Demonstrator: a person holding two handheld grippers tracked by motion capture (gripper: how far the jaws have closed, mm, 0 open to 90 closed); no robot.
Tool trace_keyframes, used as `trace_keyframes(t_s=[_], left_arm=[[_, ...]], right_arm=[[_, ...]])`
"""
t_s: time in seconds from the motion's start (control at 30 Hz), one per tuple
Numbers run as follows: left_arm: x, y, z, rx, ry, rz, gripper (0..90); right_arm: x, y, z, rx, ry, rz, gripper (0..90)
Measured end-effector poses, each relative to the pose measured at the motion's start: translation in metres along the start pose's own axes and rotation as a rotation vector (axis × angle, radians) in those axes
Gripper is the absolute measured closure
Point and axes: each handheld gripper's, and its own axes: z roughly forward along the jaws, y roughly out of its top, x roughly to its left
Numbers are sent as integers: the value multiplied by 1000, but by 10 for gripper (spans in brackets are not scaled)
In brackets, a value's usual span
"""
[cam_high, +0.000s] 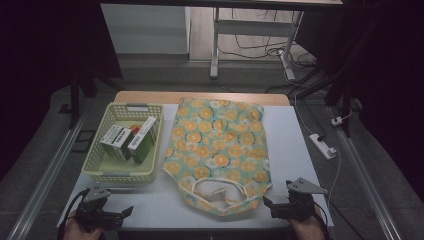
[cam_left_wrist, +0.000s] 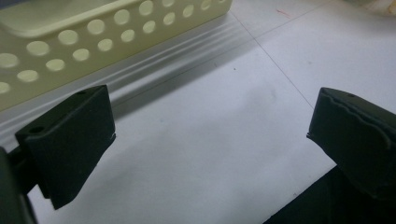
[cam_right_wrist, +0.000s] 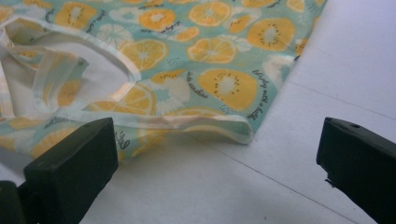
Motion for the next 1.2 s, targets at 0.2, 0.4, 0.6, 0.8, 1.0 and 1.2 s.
trace_keyframes(t_s=[0.2,0.4,0.6,0.8,1.0,1.2], left_arm=[[1,0,0,-1,-19,-14,2],[0,1,1,9,-13,-1,1],[1,1,2,14,-23,-12,0],[2,0,1,4,-31,-12,0],[2,1,1,10,-33,-9,0],[2,1,2,11,-35,-10,0]], right_arm=[[0,0,1,4,17,-1,0],[0,0,1,11,28,-4,0],[-1,1,2,14,31,-4,0],[0,1,3,22,32,-14,0],[2,2,3,29,23,-28,0],[4,7,-2,16,53,-30,0]])
